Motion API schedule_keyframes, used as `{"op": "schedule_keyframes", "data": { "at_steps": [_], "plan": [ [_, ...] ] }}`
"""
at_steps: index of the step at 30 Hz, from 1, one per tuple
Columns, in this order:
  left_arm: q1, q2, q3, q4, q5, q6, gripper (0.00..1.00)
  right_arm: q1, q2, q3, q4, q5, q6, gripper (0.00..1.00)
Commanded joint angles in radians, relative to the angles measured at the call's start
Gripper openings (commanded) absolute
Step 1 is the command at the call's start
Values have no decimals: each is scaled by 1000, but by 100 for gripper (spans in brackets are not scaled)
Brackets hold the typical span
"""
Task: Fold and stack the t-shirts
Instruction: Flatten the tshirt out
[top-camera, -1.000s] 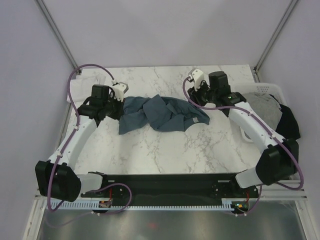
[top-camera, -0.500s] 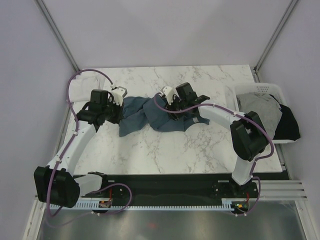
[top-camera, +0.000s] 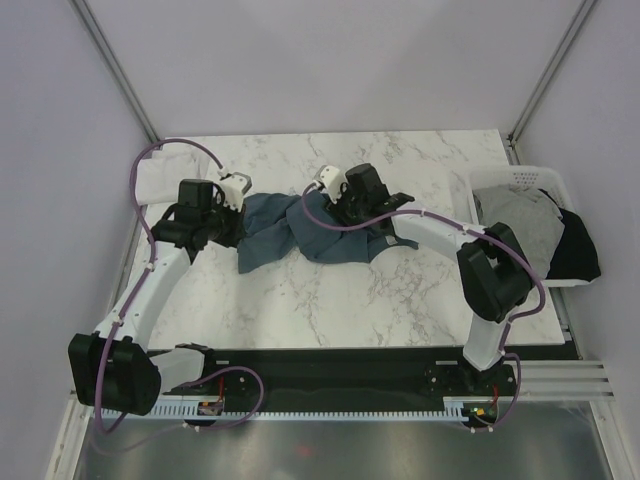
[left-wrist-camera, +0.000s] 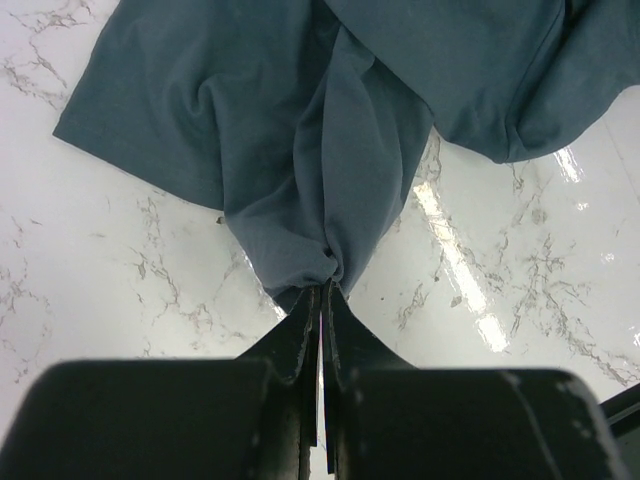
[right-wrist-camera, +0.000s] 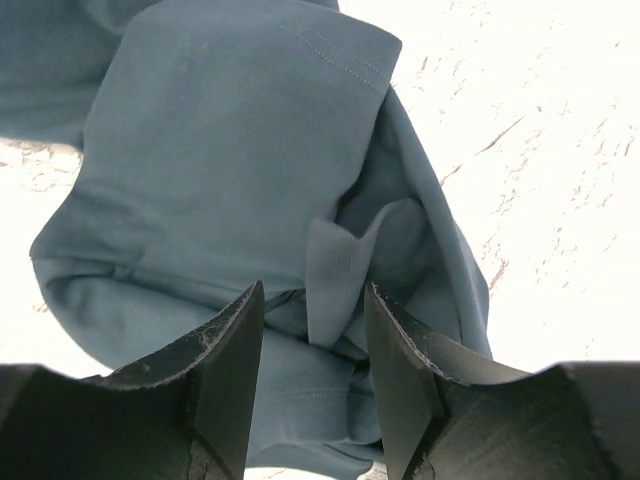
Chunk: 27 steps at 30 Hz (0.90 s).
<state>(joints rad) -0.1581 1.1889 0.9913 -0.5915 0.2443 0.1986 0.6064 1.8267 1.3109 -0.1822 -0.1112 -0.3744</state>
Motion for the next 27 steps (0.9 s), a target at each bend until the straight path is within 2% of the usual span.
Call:
{"op": "schedule_keyframes", "data": {
  "at_steps": [1,6,8,9,11,12,13,21,27],
  "plan": [
    [9,-25,-5,38,29,-25,2,9,37,30,56,42,-15,53],
    [28,-34,-13,38,36,-28,2,9,89,73,69,48,-6,52],
    [34,-38,-14,35,41,-30,2,9,102,82,70,42,-8,47],
    [38,-41,-16,35,44,-31,2,9,102,82,69,39,-8,34],
    [43,-45,-17,35,47,-33,2,9,85,76,70,41,-6,19],
    [45,-46,-17,36,50,-33,2,9,74,70,76,44,-8,6],
    [46,-46,-17,35,52,-33,2,9,42,61,82,59,-12,0],
    [49,-38,-16,38,56,-30,2,9,-211,-21,110,134,-75,0],
    [51,-35,10,38,36,-19,2,9,-366,37,23,180,-107,0]
  ]
}}
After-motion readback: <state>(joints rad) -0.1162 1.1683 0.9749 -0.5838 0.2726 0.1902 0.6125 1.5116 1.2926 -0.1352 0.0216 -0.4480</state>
